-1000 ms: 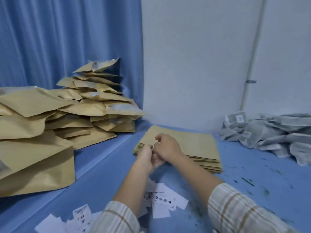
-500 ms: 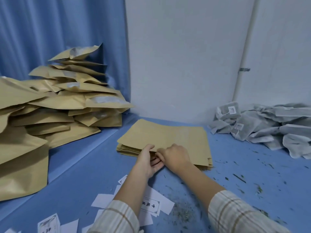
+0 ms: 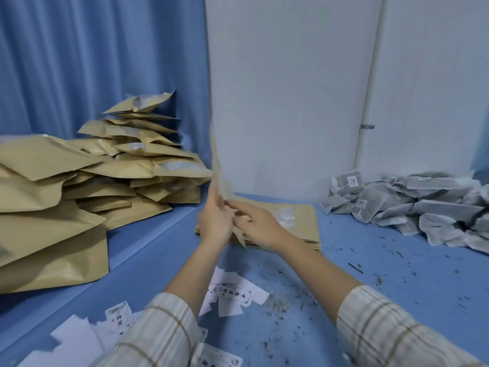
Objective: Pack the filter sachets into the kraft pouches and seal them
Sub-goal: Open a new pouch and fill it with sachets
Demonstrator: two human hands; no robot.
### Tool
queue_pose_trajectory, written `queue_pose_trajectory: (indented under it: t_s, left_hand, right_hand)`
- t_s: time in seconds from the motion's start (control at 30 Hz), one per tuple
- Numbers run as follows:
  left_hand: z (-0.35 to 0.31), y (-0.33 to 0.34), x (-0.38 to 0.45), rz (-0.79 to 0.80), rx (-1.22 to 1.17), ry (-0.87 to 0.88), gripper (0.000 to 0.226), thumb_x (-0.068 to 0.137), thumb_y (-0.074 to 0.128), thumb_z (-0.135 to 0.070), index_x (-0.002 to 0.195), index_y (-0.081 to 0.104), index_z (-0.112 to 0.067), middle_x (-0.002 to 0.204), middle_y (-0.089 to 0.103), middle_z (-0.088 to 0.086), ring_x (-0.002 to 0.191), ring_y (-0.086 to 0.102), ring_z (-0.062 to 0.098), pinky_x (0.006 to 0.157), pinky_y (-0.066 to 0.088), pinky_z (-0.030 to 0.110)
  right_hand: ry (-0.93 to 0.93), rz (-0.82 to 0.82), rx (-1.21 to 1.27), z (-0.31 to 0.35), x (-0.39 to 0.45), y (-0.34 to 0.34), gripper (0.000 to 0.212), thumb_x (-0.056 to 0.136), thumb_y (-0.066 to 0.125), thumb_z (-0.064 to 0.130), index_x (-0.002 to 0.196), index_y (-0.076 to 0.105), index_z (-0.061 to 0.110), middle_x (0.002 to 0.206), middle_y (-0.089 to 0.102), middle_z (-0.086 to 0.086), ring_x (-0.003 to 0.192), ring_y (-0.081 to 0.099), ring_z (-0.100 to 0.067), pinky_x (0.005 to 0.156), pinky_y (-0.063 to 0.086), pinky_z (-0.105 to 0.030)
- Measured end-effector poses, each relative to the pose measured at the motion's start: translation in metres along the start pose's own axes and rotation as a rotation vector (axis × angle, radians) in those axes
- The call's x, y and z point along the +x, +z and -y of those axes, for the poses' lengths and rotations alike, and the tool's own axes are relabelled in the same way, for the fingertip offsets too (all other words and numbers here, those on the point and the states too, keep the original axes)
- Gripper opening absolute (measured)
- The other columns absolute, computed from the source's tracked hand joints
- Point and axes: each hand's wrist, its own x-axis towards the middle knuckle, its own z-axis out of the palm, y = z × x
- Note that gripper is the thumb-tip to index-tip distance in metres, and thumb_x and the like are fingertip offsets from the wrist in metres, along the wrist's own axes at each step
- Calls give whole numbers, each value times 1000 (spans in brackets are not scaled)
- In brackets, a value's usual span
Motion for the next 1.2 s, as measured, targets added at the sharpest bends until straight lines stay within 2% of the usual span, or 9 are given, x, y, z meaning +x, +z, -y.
queue_pose_trajectory:
  t_s: [0.1, 0.2, 0.43, 0.57, 0.67, 0.77, 0.87, 1.0, 1.2]
  left_hand:
    - [-3, -30, -15, -7, 314, 352, 83, 87, 33, 10, 146, 18, -46, 109, 53, 5, 83, 52, 21, 66, 32, 20]
    - [3, -55, -29, -43, 715, 451, 84, 92, 42, 6, 148, 4, -44, 143, 34, 14, 112, 47, 31, 86, 39, 34]
    - [36, -88, -51, 136, 1102, 362, 92, 85, 42, 4, 148, -8, -42, 152, 9, 19, 134, 23, 37, 109, 25, 46]
    - [47, -89, -64, 588, 825, 153, 109, 74, 67, -29, 149, -13, -33, 156, -21, 6, 144, -17, 27, 117, 2, 50]
    - [30, -82, -70, 727, 234, -16, 106, 60, 62, -26, 151, 7, -31, 159, -7, -4, 146, -4, 16, 117, 14, 43]
    - [3, -66, -75, 490, -223, -118, 64, 79, 55, -21, 141, 40, -22, 149, 35, -2, 133, 35, 14, 105, 28, 27]
    - [-16, -48, -75, 337, -287, -179, 31, 94, 51, -29, 123, 57, -22, 119, 59, -7, 112, 52, 13, 90, 40, 26]
    - [-27, -27, -73, 201, -253, -263, 39, 86, 61, -47, 107, 64, -14, 98, 67, 2, 96, 62, 24, 85, 48, 38]
    - [-26, -18, -77, 62, -432, -425, 27, 81, 69, -36, 65, 63, -15, 71, 64, 6, 82, 66, 34, 83, 54, 50]
  right_hand:
    - [235, -197, 765, 42, 1, -14, 21, 96, 44, 22, 94, 65, 23, 89, 70, 3, 93, 63, -18, 78, 55, -30]
    - [358, -351, 1227, 58, -2, -32, 39, 95, 40, 49, 100, 66, 20, 99, 72, -1, 92, 67, -17, 79, 55, -33]
    - [585, -408, 1008, 44, -29, -21, 13, 92, 56, 10, 100, 61, 1, 92, 67, -9, 74, 65, -20, 52, 54, -29]
    - [708, -393, 1061, 37, -38, -11, 6, 85, 64, 4, 80, 60, 3, 74, 69, -6, 54, 66, -14, 46, 54, -25]
    - [735, -389, 1120, 33, -42, 0, 10, 83, 66, 2, 76, 59, 2, 56, 67, -3, 42, 62, -10, 44, 52, -22]
    - [738, -420, 1175, 35, -45, 9, 10, 77, 72, 1, 79, 62, -1, 69, 70, -9, 55, 67, -14, 52, 55, -24]
    - [709, -452, 1174, 41, -47, 16, 11, 74, 74, 0, 75, 64, 0, 74, 68, -10, 56, 66, -14, 51, 54, -21]
    - [651, -507, 1016, 43, -50, 23, 25, 76, 69, -5, 58, 56, 7, 58, 56, -6, 44, 53, -11, 37, 41, -17]
    - [574, -308, 938, 40, -68, 13, 11, 77, 73, 8, 68, 68, 8, 64, 64, -6, 66, 55, -20, 70, 44, -30]
